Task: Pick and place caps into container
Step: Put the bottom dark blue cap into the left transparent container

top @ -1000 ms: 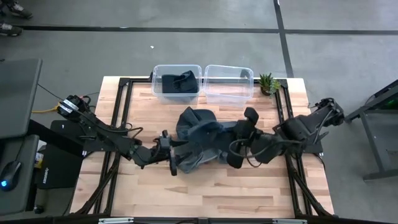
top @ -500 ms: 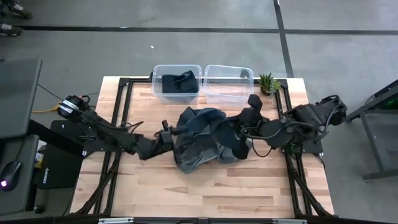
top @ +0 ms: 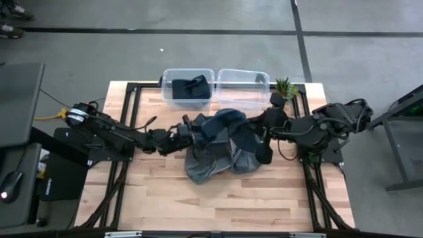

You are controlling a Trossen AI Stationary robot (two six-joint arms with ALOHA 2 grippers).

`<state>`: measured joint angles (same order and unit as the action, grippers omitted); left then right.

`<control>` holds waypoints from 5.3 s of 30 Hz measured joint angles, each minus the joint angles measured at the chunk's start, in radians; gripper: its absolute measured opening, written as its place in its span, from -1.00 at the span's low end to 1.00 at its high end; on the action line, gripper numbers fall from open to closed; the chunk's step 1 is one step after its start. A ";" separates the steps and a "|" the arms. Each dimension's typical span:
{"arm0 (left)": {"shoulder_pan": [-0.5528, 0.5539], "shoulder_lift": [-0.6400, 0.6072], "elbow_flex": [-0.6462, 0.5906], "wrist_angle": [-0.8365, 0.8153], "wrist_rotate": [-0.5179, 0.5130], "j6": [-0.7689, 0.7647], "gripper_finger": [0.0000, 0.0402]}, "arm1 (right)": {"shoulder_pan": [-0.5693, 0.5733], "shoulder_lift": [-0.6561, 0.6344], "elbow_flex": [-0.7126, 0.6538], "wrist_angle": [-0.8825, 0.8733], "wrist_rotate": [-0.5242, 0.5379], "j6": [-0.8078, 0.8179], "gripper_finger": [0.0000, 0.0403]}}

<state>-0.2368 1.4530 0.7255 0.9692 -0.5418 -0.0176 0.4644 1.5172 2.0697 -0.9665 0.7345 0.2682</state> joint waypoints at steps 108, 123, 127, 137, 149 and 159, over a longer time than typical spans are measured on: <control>0.277 0.349 0.389 0.273 0.703 -0.277 -0.96 | -0.164 -0.030 0.173 -0.072 -0.181 -0.212 -0.83; 0.337 0.337 0.386 0.060 0.716 -0.293 -0.96 | -0.164 -0.090 0.175 -0.212 -0.023 -0.180 0.05; 0.371 0.310 0.386 -0.063 0.756 -0.282 -0.96 | -0.164 -0.114 0.176 -0.275 -0.029 -0.121 0.09; 0.465 0.149 0.390 -0.538 0.847 -0.171 -0.96 | -0.262 -0.090 0.174 -0.511 0.009 -0.022 0.10; 0.609 -0.107 0.388 -1.045 0.895 0.057 -0.96 | -0.489 -0.003 0.173 -0.496 -0.086 -0.119 0.10; 0.699 -0.177 0.389 -1.227 0.974 0.154 -0.96 | -0.678 0.021 -0.040 -0.233 -0.292 -0.249 0.10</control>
<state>0.4620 1.2762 1.1149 -0.2576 0.4323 0.1363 -0.2136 1.5378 2.0293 -1.1999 0.4428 0.0195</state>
